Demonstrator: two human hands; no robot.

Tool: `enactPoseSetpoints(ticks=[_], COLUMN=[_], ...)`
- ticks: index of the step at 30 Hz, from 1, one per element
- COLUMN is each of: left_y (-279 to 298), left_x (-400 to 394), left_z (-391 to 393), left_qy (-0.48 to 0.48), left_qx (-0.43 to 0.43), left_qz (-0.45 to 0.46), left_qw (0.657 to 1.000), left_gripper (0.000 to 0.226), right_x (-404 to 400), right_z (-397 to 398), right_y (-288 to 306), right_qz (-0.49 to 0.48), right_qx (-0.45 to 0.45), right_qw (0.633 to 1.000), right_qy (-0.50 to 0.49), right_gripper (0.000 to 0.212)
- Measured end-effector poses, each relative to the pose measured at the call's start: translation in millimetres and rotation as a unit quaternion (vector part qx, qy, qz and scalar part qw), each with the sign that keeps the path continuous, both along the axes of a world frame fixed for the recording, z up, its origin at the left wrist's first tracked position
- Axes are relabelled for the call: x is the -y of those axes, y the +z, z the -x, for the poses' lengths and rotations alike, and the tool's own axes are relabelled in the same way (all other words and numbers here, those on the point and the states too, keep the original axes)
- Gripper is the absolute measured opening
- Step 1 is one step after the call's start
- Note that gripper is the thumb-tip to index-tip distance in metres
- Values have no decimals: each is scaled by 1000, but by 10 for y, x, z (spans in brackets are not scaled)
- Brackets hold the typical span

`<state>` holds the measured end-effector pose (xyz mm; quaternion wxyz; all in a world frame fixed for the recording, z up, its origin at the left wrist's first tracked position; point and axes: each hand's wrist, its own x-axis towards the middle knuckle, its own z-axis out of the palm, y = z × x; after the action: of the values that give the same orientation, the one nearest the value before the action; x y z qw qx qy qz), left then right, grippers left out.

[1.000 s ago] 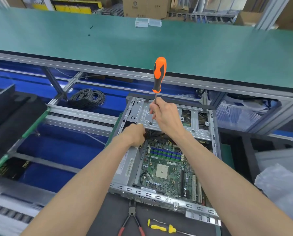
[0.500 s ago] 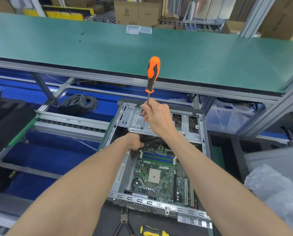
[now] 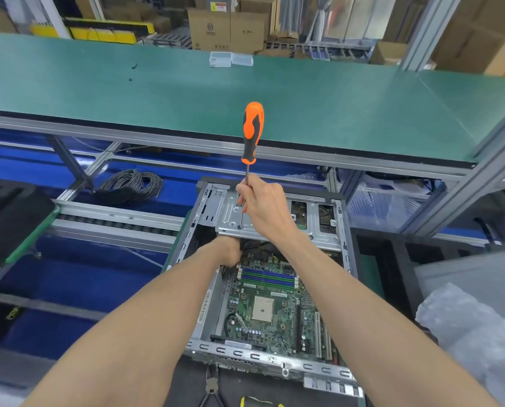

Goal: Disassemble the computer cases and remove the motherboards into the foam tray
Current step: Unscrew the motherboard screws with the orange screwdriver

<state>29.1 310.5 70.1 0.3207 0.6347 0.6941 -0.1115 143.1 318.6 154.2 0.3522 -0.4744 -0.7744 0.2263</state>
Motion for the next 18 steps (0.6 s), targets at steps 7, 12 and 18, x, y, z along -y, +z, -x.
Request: enactPoseSetpoints(ticks=[7, 12, 18], left_y=[43, 81, 177], left_x=[48, 127, 241], left_z=[131, 213, 237], left_qy=[-32, -8, 18], left_qx=[-33, 15, 70], left_qz=[45, -10, -78], left_qw=[998, 1000, 994], left_gripper=[26, 28, 18], right_x=[-44, -26, 54], right_z=[-39, -42, -89], right_y=[76, 200, 500], right_qz=[-35, -64, -121], right_qx=[-20, -50, -97], right_qw=[999, 997, 987], right_qy=[-12, -17, -40], right_gripper=[21, 20, 20])
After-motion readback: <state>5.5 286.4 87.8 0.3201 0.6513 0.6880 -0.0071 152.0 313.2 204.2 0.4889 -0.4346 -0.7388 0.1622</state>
